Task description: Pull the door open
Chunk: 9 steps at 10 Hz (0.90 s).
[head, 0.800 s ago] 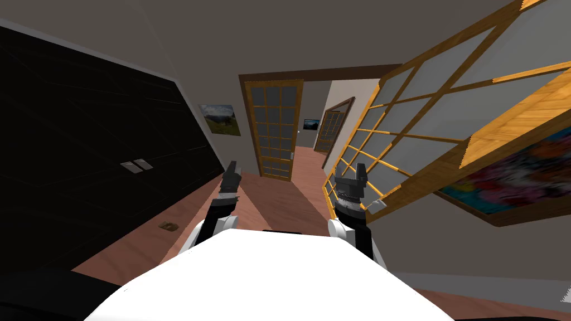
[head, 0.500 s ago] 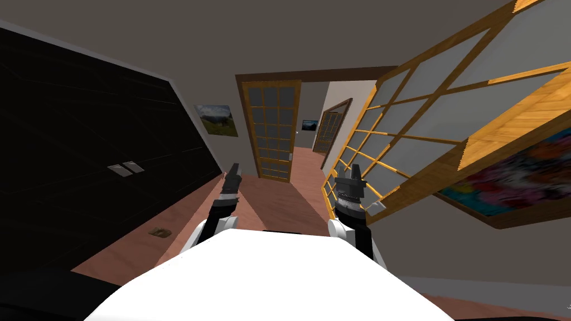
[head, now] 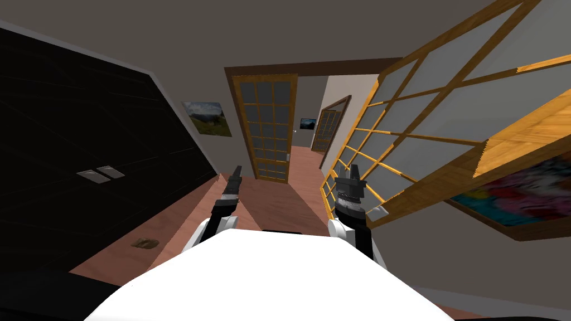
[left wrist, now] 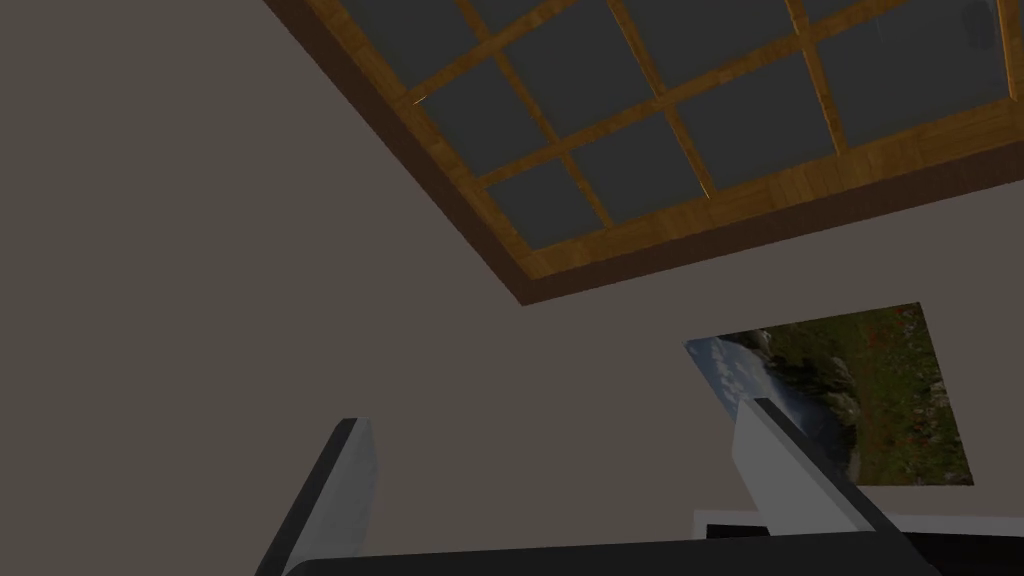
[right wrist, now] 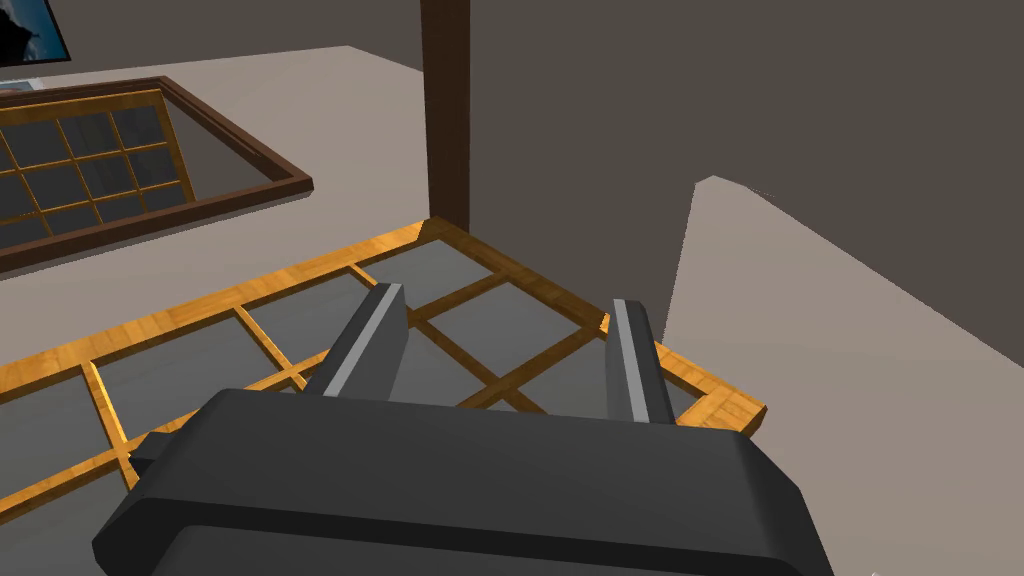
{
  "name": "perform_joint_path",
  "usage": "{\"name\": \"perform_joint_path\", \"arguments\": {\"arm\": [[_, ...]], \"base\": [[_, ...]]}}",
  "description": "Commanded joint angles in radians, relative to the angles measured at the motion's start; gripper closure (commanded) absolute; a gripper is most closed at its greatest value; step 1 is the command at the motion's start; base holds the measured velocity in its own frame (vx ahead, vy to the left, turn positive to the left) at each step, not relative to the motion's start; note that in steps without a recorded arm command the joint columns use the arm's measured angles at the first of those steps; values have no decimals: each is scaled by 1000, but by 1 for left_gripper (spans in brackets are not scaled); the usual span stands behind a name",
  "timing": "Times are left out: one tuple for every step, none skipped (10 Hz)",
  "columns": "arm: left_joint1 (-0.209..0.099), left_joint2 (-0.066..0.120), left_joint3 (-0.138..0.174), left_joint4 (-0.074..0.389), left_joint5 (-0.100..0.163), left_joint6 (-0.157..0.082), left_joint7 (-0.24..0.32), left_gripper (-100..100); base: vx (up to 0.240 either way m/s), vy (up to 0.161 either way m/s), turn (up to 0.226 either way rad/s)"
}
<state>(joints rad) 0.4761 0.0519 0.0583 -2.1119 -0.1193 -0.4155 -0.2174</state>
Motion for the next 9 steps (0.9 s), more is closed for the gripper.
{"name": "perform_joint_path", "arguments": {"arm": [[-8, 6, 8, 39, -8, -16, -38, -100], [-12, 9, 12, 53, -11, -21, -50, -100], [-16, 12, 16, 68, -14, -26, -63, -100], [-25, 17, 25, 102, -20, -38, -92, -100], [-29, 19, 30, 119, -23, -43, -107, -100], [-38, 24, 39, 153, -29, -55, -137, -100], [-43, 27, 43, 170, -32, -61, -152, -100], [-48, 29, 48, 189, -35, -67, -168, -100], [-53, 30, 53, 208, -39, -74, -184, -100]], "base": [[134, -22, -65], [126, -24, -53], [98, -38, -29], [120, -55, -73], [144, -50, -59], [145, -48, -64], [125, -50, -52], [122, -42, -49], [113, -19, -45]]}}
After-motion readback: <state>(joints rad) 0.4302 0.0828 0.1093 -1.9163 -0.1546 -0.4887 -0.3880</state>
